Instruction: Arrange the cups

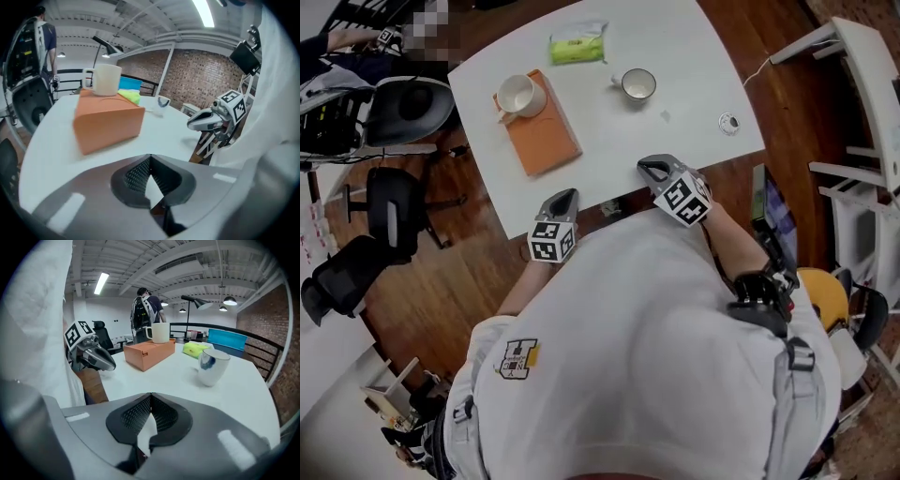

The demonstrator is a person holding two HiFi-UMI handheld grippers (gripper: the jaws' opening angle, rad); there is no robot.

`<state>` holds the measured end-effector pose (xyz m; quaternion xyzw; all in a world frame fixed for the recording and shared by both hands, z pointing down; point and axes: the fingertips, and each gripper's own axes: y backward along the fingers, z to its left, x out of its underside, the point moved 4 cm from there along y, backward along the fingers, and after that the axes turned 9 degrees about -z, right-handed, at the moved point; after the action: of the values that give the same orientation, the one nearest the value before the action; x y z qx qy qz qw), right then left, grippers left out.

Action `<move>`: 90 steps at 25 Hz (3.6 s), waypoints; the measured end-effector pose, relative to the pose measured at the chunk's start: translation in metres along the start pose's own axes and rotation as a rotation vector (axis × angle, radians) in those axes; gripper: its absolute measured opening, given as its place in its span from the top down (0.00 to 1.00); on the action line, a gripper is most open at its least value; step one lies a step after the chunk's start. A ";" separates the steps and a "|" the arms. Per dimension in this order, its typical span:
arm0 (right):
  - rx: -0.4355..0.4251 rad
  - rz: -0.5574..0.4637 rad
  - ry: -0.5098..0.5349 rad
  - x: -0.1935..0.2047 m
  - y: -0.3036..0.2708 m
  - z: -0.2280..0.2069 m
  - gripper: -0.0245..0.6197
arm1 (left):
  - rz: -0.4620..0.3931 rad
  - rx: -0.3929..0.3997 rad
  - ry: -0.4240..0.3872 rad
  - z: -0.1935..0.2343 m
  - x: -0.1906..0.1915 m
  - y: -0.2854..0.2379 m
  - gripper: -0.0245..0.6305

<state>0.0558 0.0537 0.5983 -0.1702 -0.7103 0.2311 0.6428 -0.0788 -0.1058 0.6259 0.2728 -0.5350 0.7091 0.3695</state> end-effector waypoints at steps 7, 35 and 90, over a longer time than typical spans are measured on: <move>0.083 0.077 -0.014 0.044 0.043 -0.057 0.96 | 0.058 0.198 -0.043 -0.089 -0.034 -0.084 0.96; 0.057 0.063 0.004 0.084 0.071 -0.096 0.96 | 0.167 0.044 -0.094 -0.108 -0.028 -0.132 0.96; -0.196 0.008 0.393 -0.061 -0.069 -0.172 0.19 | 0.016 -0.016 -0.353 -0.066 -0.119 -0.185 0.75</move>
<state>0.2373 -0.0183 0.5966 -0.2766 -0.5897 0.1260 0.7482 0.1413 -0.0420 0.6172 0.3859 -0.5993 0.6489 0.2663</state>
